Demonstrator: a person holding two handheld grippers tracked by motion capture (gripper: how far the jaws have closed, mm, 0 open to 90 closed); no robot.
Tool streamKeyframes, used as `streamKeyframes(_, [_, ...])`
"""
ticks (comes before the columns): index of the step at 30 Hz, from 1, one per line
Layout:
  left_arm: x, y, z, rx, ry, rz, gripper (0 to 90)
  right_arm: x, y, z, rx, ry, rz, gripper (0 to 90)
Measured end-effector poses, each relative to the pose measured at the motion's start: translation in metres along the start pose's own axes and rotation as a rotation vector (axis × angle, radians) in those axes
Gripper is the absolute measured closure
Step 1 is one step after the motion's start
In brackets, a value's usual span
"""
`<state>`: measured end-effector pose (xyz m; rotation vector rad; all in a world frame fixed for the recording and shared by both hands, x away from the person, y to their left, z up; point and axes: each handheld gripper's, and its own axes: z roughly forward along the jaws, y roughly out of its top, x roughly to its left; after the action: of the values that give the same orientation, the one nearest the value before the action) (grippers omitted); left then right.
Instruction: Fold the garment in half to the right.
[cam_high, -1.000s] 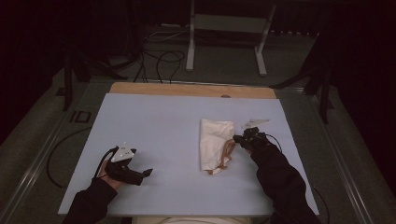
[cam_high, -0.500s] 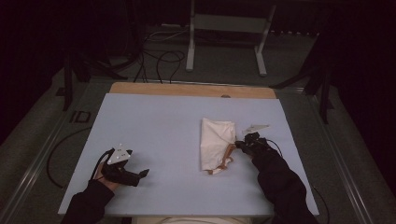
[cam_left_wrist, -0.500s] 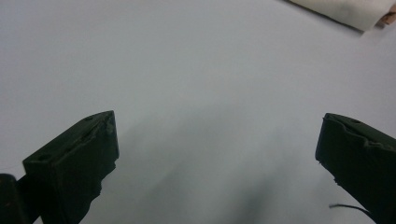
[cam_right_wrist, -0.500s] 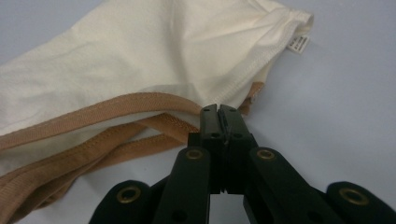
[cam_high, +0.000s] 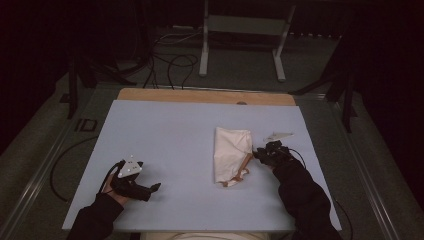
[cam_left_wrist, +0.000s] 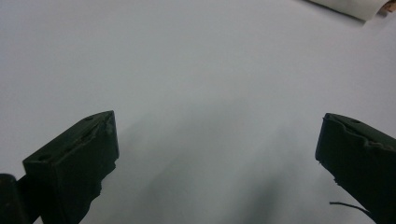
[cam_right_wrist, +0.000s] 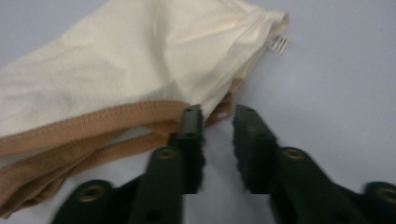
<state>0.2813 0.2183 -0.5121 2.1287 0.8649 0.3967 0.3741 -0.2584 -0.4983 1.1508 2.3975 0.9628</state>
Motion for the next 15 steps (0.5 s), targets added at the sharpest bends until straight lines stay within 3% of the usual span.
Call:
streamKeyframes(7, [0.002,-0.003,0.0,0.023,-0.008,0.007,0.0,-0.007,0.01,-0.008,-0.056,-0.034,0.007,33.4])
streamKeyframes(11, [0.002,-0.002,-0.001,0.021,-0.004,0.006,0.0,-0.012,0.021,-0.014,-0.084,-0.035,0.015,22.5])
streamKeyframes(14, [0.002,-0.002,-0.002,0.021,-0.002,0.009,0.0,-0.014,0.028,-0.015,-0.097,-0.006,0.013,13.2])
streamKeyframes(15, [0.002,-0.002,-0.002,0.02,0.0,0.009,0.0,-0.014,0.03,-0.016,-0.105,-0.011,0.017,14.0])
